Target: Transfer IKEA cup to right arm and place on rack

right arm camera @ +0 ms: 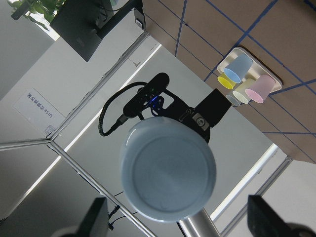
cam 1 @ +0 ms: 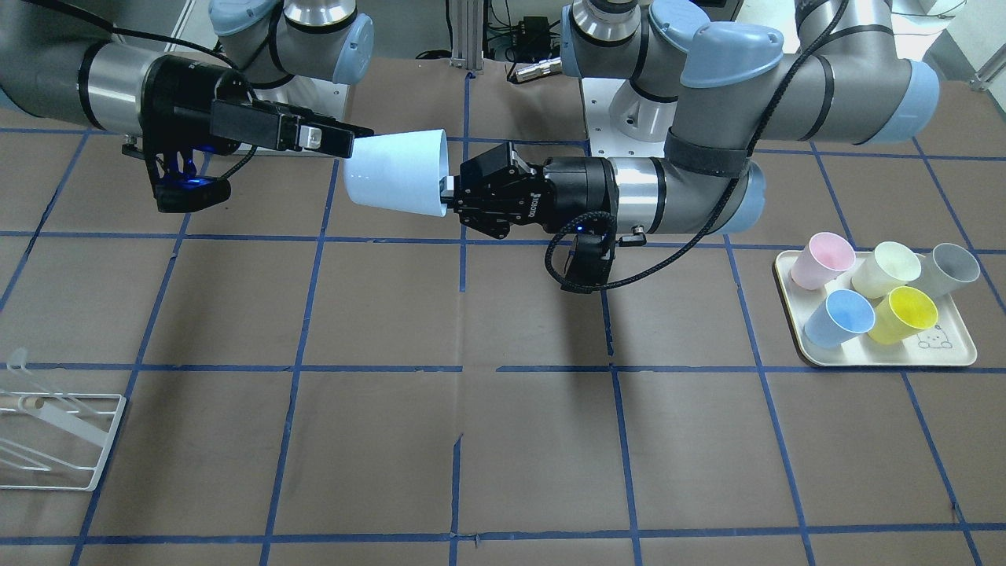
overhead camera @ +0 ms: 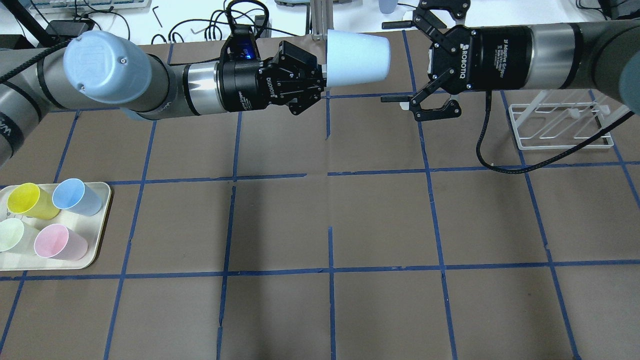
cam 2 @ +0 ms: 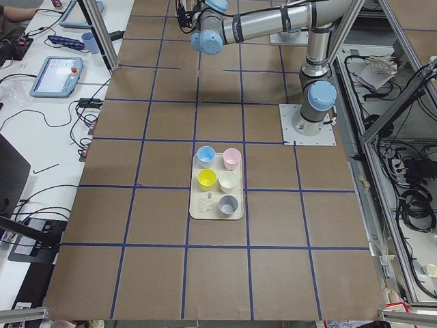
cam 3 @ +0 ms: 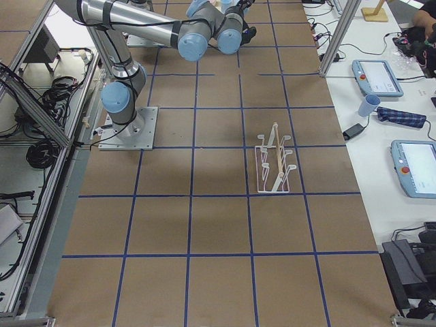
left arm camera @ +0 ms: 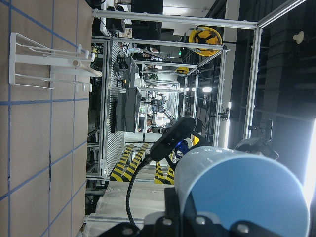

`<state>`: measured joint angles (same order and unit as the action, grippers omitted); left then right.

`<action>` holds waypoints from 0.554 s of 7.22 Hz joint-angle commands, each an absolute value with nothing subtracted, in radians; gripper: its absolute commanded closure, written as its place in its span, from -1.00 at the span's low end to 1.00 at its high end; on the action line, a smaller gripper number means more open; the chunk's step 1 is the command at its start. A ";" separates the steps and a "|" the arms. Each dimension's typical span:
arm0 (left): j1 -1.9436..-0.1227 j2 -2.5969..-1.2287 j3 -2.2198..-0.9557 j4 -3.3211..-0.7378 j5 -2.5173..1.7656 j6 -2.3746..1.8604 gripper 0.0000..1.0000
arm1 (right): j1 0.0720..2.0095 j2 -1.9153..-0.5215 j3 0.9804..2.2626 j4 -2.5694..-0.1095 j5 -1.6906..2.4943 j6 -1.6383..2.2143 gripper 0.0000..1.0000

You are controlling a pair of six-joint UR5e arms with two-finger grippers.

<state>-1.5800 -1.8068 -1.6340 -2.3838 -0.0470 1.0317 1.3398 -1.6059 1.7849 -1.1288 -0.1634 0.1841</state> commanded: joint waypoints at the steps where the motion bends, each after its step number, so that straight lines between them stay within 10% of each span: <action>1: -1.580 -1.807 -1.634 -2.382 -0.048 1.031 1.00 | 1.341 -1.583 1.787 -1.146 -0.170 0.184 -1.00; 4: -1.580 -1.804 -1.634 -2.382 -0.049 1.031 1.00 | 1.351 -1.580 1.782 -1.154 -0.164 0.187 -0.96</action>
<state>-1.5800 -1.8048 -1.6337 -2.3823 -0.0486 1.0309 1.3440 -1.5811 1.7836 -1.1509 -0.1697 0.1864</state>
